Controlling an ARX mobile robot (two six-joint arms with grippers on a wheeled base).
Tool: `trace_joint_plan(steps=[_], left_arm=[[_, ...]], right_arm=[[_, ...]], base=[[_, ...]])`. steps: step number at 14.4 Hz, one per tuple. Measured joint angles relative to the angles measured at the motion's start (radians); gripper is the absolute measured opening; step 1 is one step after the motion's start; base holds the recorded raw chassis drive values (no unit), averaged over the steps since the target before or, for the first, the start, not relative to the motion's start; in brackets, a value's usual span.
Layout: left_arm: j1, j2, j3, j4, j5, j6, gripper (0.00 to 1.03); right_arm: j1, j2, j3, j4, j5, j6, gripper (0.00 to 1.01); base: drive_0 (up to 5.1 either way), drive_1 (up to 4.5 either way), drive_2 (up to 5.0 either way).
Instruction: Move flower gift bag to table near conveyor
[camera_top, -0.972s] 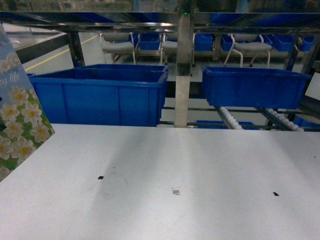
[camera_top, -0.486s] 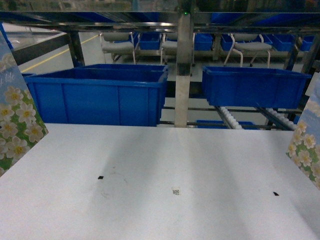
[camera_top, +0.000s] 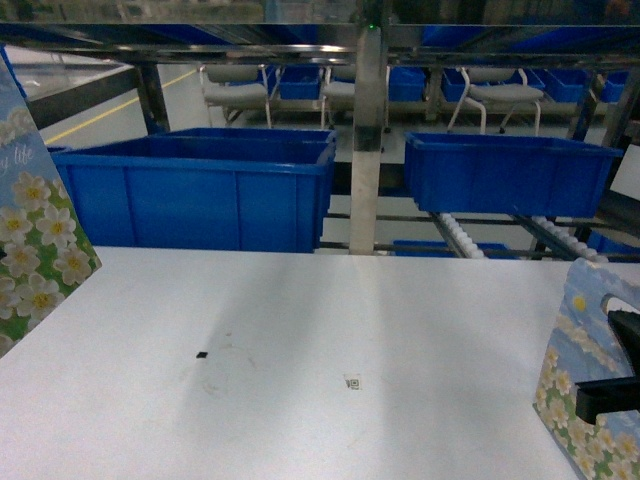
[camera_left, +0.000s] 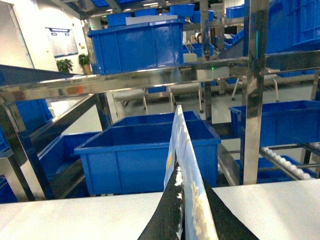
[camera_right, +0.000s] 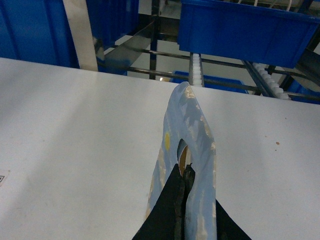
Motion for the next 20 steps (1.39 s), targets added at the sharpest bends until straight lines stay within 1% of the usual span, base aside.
trace_joint_plan(steps=[2,3,5,7,8,9,10,11,12,14,16,17,18,19,20], left_arm=[[0.0,0.0,0.0,0.0,0.0,0.0,0.02],[0.0,0.0,0.0,0.0,0.0,0.0,0.02],[0.0,0.0,0.0,0.0,0.0,0.0,0.02],[0.0,0.0,0.0,0.0,0.0,0.0,0.02],[0.0,0.0,0.0,0.0,0.0,0.0,0.02],[0.0,0.0,0.0,0.0,0.0,0.0,0.02],[0.0,0.0,0.0,0.0,0.0,0.0,0.02],[0.0,0.0,0.0,0.0,0.0,0.0,0.02],[0.0,0.0,0.0,-0.001,0.0,0.0,0.02],[0.0,0.0,0.0,0.0,0.0,0.0,0.02],[0.0,0.0,0.0,0.0,0.0,0.0,0.02],[0.0,0.0,0.0,0.0,0.0,0.0,0.02],[0.0,0.0,0.0,0.0,0.0,0.0,0.02],[0.0,0.0,0.0,0.0,0.0,0.0,0.02],[0.0,0.0,0.0,0.0,0.0,0.0,0.02]], right_arm=[[0.008,0.011,0.021,-0.007,0.048,0.01,0.02],[0.012,0.013,0.021,-0.007,0.064,0.011,0.02],[0.036,0.046,0.029,0.012,0.087,0.013,0.02],[0.078,0.064,0.005,0.031,0.133,0.037,0.02],[0.106,0.07,-0.019,0.042,0.149,0.044,0.02],[0.131,0.078,-0.044,0.051,0.167,0.046,0.04],[0.147,0.095,-0.088,0.006,0.169,0.058,0.16],[0.152,0.108,-0.132,-0.015,0.176,0.062,0.28],[0.156,0.072,-0.162,-0.017,0.181,0.065,0.4],[0.137,-0.04,-0.186,-0.016,0.208,0.068,0.64],[0.113,-0.181,-0.188,-0.013,0.217,0.071,0.9],[0.108,-0.247,-0.185,-0.013,0.219,0.067,1.0],[0.103,-0.333,-0.179,-0.014,0.224,0.058,0.97],[0.107,-0.421,-0.178,-0.013,0.248,0.041,0.98],[0.125,-0.506,-0.186,-0.012,0.281,0.001,0.98]], base=[[0.0,0.0,0.0],[0.0,0.0,0.0],[0.0,0.0,0.0],[0.0,0.0,0.0],[0.0,0.0,0.0],[0.0,0.0,0.0],[0.0,0.0,0.0],[0.0,0.0,0.0],[0.0,0.0,0.0],[0.0,0.0,0.0],[0.0,0.0,0.0],[0.0,0.0,0.0],[0.0,0.0,0.0],[0.0,0.0,0.0],[0.0,0.0,0.0]])
